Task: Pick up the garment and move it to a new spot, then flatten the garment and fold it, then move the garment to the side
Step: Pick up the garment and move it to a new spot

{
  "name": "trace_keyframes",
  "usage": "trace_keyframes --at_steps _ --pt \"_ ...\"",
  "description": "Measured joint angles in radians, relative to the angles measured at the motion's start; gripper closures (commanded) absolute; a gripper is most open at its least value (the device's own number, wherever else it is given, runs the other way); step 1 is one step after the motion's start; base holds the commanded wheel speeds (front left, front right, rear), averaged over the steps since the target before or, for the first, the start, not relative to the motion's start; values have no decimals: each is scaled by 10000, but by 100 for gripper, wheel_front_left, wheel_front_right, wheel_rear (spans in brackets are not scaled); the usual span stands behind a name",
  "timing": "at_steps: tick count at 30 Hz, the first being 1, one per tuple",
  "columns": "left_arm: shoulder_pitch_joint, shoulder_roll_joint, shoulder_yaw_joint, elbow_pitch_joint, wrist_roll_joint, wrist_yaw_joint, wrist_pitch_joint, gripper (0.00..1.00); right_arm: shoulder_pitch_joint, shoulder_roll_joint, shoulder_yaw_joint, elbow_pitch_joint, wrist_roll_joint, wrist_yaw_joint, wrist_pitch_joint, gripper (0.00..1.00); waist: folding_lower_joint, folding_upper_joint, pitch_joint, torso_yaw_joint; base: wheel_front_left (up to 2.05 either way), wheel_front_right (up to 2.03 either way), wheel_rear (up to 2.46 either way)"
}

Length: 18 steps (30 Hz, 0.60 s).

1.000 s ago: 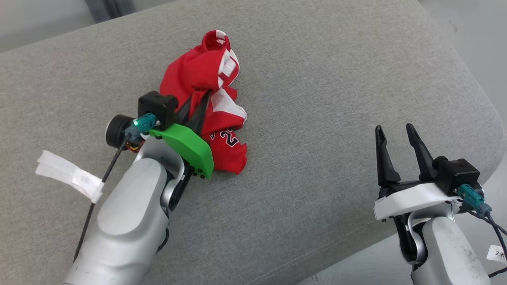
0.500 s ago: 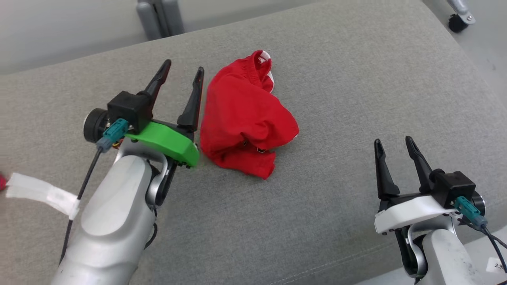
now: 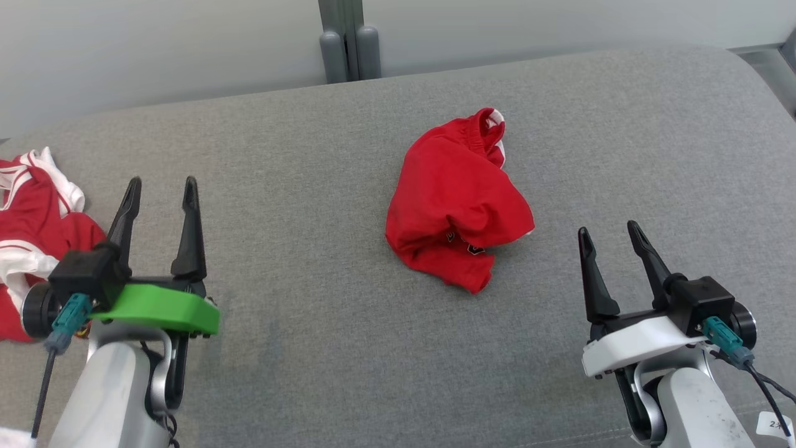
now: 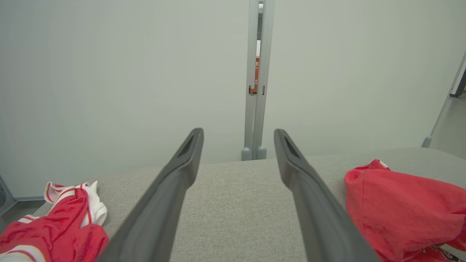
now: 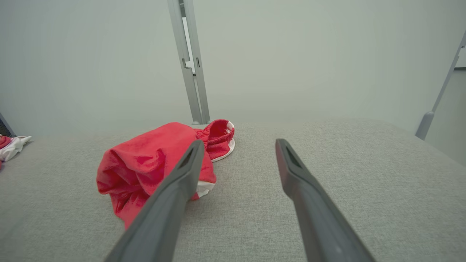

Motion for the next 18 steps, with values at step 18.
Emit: trace_keyframes --at_steps 18 --pt "3214 -483 1726 -1607 593 -182 0 0 466 -107 67 13 36 0 13 0 0 0 -747 643 0 0 0"
